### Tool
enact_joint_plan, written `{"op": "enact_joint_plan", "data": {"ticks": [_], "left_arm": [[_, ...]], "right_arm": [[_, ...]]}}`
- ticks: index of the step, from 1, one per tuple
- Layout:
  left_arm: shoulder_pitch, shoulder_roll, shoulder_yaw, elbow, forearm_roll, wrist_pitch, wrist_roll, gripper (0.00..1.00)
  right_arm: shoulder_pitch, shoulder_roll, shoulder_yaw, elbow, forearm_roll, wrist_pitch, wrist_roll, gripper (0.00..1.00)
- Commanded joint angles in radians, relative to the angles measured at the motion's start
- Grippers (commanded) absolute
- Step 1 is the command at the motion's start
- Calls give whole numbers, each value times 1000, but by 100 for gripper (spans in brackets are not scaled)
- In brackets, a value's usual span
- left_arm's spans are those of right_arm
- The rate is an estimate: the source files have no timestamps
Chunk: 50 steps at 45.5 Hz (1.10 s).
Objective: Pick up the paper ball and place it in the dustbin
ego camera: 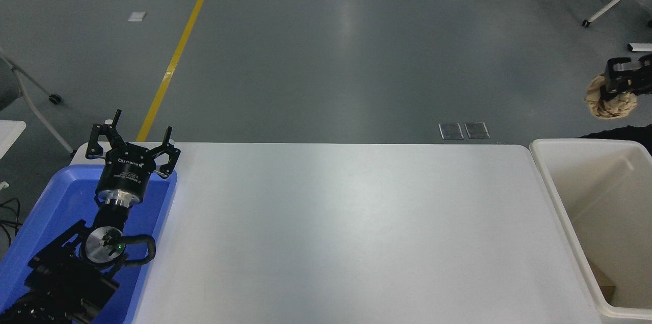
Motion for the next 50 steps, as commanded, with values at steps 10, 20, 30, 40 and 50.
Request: {"op": "enact_joint_plan", "data": {"ticks": [10, 20, 30, 40, 50], "left_arm": [[1, 0, 0, -1, -2, 2, -1, 100], [1, 0, -2, -1, -2, 2, -1, 100], [1, 0, -2, 1, -2, 2, -1, 100], [1, 0, -2, 1, -2, 2, -1, 100], [-1, 0, -2, 1, -2, 2, -1, 100]], "right_arm": [[-645, -226, 295, -430, -48, -144, 22, 0], [-1167, -114, 724, -655, -30, -281, 18, 0], [-1439, 67, 980, -863, -16, -331, 18, 0], [-1534, 174, 993, -864, 19, -431, 13, 0], [-1542, 199, 996, -861, 19, -466, 13, 0]]}}
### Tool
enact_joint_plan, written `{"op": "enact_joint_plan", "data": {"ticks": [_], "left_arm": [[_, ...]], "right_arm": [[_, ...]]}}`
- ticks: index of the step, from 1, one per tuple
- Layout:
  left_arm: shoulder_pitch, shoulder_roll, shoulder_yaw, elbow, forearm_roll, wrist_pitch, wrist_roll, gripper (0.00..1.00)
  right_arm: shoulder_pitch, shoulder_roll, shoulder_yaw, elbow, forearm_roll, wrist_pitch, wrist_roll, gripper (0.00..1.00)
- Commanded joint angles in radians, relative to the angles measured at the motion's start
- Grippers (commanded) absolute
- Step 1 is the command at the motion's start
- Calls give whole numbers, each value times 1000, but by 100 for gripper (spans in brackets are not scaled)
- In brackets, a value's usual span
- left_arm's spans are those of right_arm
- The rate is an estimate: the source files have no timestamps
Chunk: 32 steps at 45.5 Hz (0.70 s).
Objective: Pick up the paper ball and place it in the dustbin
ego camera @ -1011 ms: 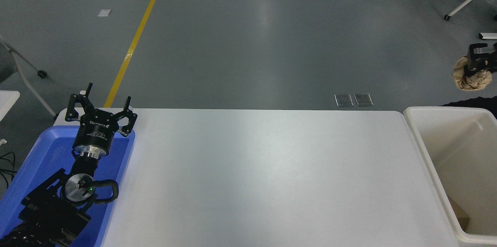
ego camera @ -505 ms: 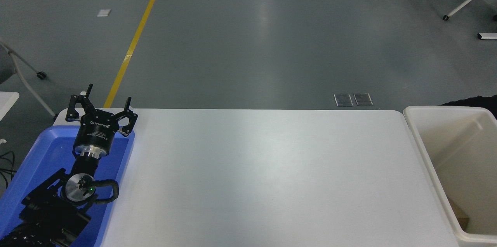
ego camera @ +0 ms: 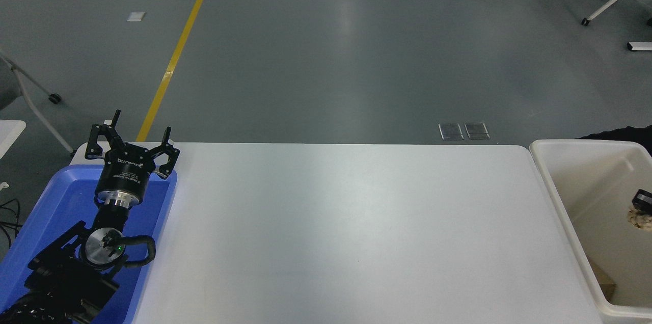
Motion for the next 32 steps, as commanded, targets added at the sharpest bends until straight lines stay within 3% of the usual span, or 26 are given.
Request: {"op": "enact_joint_plan", "data": {"ticks": [1, 3, 4, 5, 6, 7, 8, 32], "left_arm": [[0, 0, 0, 0, 0, 0, 0, 100], [0, 0, 0, 0, 0, 0, 0, 100], [-1, 0, 0, 0, 0, 0, 0, 100], [0, 0, 0, 0, 0, 0, 0, 100], [0, 0, 0, 0, 0, 0, 0, 100], [-1, 0, 0, 0, 0, 0, 0, 100], [-1, 0, 0, 0, 0, 0, 0, 100], [-3, 0, 1, -1, 1, -2, 1, 100]], "right_arm": [[-67, 56, 39, -23, 9, -57, -1, 0], [-67, 56, 42, -23, 9, -65, -1, 1], [-67, 55, 44, -23, 9, -69, -1, 10], [-67, 55, 47, -22, 9, -71, -1, 24], [-65, 53, 50, -22, 9, -72, -1, 51], [-64, 53, 54, -20, 9, -74, -1, 88], [-61, 50, 56, -14, 10, -71, -1, 100], [137, -103, 41, 193, -10, -48, -11, 100]]}}
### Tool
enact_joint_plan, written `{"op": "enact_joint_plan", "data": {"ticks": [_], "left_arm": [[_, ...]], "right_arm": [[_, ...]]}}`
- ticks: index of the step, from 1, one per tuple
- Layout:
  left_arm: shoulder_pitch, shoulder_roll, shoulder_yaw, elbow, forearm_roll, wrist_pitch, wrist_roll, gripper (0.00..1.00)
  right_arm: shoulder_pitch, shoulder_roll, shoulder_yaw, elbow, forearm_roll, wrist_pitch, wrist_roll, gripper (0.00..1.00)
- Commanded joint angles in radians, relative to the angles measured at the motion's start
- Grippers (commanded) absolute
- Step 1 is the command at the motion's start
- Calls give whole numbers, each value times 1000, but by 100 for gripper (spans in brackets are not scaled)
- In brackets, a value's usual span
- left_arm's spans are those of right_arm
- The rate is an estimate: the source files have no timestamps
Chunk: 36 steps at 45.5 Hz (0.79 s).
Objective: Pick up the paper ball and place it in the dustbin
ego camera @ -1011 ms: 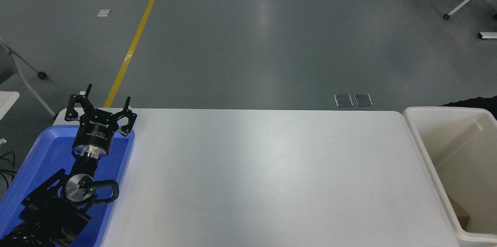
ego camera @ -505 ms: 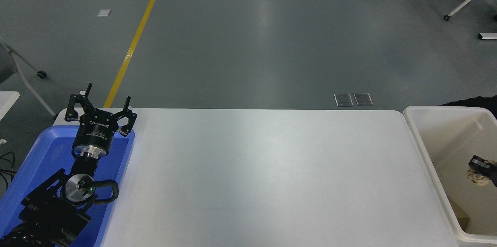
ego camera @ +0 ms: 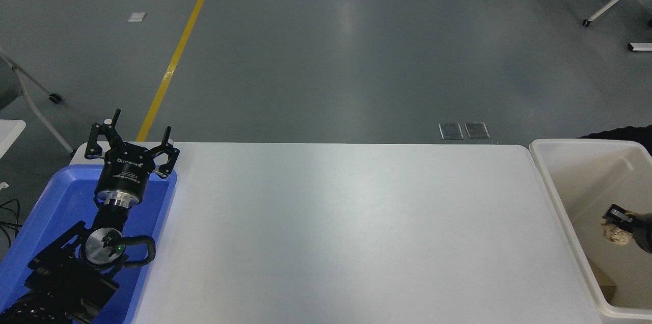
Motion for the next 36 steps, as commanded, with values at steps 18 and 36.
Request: {"op": "enact_joint_plan", "data": {"ticks": [18, 36], "left_arm": [[-1, 0, 1, -1, 3, -6, 5, 100], [2, 0, 1, 1, 0, -5, 2, 100]], "right_arm": [[925, -185, -684, 673, 9, 140, -24, 100], [1470, 215, -888, 1042, 425, 603, -26, 100]]}}
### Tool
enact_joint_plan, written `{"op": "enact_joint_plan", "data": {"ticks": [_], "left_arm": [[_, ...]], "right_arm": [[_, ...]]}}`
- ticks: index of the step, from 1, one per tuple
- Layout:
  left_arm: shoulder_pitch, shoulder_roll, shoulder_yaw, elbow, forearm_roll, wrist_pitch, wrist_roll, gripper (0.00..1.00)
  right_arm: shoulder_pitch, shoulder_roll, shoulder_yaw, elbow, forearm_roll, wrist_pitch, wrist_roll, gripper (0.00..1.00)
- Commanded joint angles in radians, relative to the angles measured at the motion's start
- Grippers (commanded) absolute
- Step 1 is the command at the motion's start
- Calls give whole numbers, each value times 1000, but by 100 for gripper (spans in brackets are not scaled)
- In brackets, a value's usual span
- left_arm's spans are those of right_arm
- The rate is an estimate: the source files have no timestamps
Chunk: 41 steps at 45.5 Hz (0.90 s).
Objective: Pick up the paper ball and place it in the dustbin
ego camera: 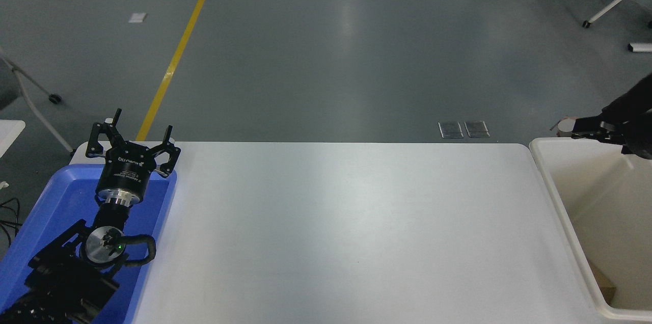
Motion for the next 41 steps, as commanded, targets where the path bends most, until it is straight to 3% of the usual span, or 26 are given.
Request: {"op": "enact_joint_plan", "data": {"ticks": [1, 15, 41], "left_arm": [[2, 0, 0, 1, -2, 2, -2, 100], [2, 0, 0, 1, -2, 5, -4, 100], [2, 0, -2, 1, -2, 5, -4, 100]], "right_arm": [[287, 238, -95, 189, 213, 197, -2, 100], [356, 461, -64, 181, 377, 197, -2, 100], [447, 470, -70, 193, 408, 197, -2, 100]]}}
